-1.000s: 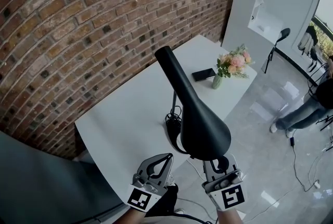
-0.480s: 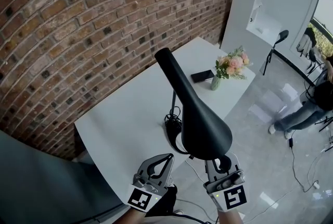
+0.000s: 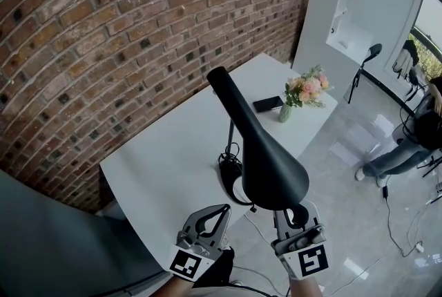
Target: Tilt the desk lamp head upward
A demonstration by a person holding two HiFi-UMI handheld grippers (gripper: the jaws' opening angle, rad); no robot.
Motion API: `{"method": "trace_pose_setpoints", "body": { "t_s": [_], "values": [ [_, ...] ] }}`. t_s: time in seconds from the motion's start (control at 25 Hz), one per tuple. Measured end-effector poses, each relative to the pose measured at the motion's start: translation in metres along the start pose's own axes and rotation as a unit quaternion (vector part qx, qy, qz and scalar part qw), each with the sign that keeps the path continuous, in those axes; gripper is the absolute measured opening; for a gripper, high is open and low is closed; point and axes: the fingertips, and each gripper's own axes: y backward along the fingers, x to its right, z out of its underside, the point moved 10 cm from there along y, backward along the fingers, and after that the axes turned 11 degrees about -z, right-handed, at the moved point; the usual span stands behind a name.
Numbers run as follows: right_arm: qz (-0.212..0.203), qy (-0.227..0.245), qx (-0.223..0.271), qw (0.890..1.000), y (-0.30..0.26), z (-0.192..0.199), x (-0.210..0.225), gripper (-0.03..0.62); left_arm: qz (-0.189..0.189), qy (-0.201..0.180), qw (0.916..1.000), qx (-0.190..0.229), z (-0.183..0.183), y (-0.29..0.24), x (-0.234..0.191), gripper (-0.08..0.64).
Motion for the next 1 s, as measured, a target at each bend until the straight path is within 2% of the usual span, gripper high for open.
{"method": "trace_pose_setpoints", "body": {
  "t_s": [0.28,0.52,1.0],
  "values": [
    [-0.004,-0.009,0.0,1.0,-0.001,-0.003,0.002,0.012,0.002,-0.008,1.0,0.004,-0.005,0.004,0.001,0.008],
    [-0.01,0.009,0.013,1.0,-0.001,-0.014,0.004,0.012,0.002,-0.009,0.9999,0.007,-0.009,0.006,0.005,0.008],
    [0.002,0.004,0.005,1.0,0.001,-0.022,0.004,0.012,0.003,-0.014,0.9998,0.014,-0.015,0.005,0.006,0.007]
  ]
}}
